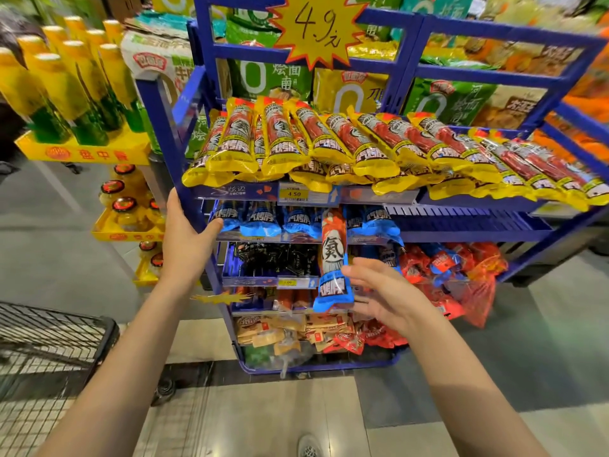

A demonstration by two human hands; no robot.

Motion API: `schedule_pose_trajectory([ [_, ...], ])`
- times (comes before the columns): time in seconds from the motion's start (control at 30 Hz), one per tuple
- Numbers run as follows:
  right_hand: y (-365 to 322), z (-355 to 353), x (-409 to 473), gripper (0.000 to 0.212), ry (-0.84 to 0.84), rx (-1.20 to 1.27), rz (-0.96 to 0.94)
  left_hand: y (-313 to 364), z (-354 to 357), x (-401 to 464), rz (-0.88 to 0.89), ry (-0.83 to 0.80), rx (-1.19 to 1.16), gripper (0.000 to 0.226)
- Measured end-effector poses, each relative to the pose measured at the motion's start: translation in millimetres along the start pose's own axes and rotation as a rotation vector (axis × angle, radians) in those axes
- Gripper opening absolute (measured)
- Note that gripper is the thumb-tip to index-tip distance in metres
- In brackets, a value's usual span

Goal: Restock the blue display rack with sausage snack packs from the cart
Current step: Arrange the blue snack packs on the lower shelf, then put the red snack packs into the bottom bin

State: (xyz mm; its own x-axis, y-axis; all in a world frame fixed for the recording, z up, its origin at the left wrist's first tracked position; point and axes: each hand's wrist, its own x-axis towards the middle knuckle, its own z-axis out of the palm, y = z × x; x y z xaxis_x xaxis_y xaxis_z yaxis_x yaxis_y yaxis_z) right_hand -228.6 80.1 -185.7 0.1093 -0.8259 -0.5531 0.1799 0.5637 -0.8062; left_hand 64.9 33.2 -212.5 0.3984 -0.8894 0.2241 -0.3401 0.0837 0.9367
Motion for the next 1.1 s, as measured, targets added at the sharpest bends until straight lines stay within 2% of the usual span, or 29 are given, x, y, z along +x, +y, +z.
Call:
schedule_pose_trajectory([
  [0.17,7.3,11.8,4.9,0.037,0.027,0.068,-0.025,3.8,2.7,-2.1,-0.003,0.012,-0.026,0.068],
  [0.27,3.5,16.9,13.8,0.043,0.100,0.127,-0.126,4.7,2.6,-2.7,-0.004,0.011,-0.031,0.068],
  [0.37,-1.2,22.0,20.3,0.034,0.180,0.159,-0.158,5.1,3.0,-3.9,-0.008,0.011,-0.010,0.070],
  [0.5,-7.9,34.1,31.0,0.038,0.257,0.291,-0.202,5.3,3.5,-3.4,-0.015,0.015,0.006,0.073],
  [0.6,-10.7,42.8,34.5,0.023,0.302,0.372,-0.218,5.3,3.6,-3.7,-0.027,0.016,0.012,0.073],
  [0.7,-11.8,44.5,41.2,0.038,0.352,0.404,-0.205,4.2,3.4,-3.7,-0.033,0.014,0.007,0.073],
  [0.87,-10.6,40.0,46.7,0.036,0.368,0.281,-0.177,10.0,3.1,-5.7,-0.049,0.011,0.020,0.072],
  [0.97,-2.3,39.4,38.0,0.027,0.328,0.149,-0.132,17.9,-0.3,-10.3,-0.112,-0.010,0.039,0.062],
  [1.1,12.8,51.9,27.9,0.020,0.166,-0.151,-0.119,25.3,-19.8,-36.1,-0.281,-0.110,0.295,0.046],
])
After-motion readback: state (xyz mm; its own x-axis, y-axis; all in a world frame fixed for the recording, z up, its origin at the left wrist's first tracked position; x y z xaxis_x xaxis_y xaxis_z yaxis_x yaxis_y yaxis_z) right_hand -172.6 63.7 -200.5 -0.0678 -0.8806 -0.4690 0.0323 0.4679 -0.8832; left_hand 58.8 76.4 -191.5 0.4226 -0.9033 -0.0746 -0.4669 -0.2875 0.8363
